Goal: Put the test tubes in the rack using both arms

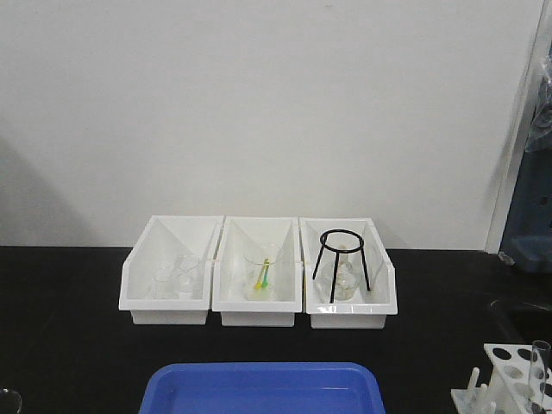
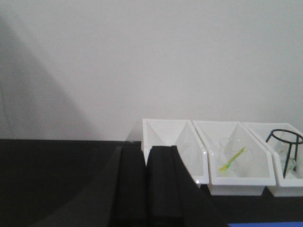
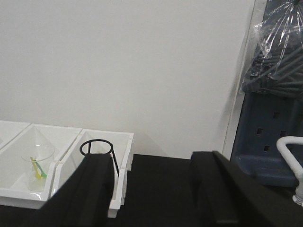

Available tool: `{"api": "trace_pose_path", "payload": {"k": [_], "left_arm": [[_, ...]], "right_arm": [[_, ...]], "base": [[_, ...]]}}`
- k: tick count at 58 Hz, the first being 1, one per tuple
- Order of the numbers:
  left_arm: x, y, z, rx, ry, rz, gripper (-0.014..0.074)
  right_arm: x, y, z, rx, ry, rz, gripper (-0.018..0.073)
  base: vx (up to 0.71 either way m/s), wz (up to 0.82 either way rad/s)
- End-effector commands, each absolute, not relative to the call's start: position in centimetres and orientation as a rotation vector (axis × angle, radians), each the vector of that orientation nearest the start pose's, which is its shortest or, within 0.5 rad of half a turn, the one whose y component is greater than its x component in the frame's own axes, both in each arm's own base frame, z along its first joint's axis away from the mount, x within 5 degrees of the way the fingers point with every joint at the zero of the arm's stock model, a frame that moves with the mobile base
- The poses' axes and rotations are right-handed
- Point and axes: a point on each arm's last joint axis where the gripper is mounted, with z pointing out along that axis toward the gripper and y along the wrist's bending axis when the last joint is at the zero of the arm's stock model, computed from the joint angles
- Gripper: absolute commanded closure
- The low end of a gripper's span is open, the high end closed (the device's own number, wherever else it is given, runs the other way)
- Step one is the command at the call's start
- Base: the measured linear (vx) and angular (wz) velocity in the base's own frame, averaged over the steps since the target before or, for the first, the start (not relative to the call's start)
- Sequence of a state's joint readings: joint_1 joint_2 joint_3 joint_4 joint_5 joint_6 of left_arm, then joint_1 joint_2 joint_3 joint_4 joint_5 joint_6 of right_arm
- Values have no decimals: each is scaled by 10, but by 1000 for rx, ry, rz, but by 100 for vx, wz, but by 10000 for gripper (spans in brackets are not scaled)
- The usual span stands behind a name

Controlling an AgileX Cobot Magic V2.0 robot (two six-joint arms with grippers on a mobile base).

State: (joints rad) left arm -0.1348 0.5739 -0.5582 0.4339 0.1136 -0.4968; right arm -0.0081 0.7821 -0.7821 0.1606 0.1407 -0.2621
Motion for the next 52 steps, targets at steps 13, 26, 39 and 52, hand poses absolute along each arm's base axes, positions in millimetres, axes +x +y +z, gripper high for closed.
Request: {"api": "trace_pose_path", "payload": {"k": [13, 26, 39, 52], "left_arm": [[89, -12, 301, 141, 1539, -69, 602], [58, -8, 254, 146, 1410, -44, 602], [54, -2, 216, -17, 1433, -85, 602], [54, 0, 214, -44, 1459, -60, 602]], "right_arm": [[161, -1, 409, -87, 1498, -101, 124], [161, -1, 409, -87, 1498, -101, 124], [161, -1, 408, -88, 1500, -101, 124], [161, -1, 409, -87, 1495, -101, 124]], "base": [[0, 0], [0, 0], [0, 0], [0, 0]]}}
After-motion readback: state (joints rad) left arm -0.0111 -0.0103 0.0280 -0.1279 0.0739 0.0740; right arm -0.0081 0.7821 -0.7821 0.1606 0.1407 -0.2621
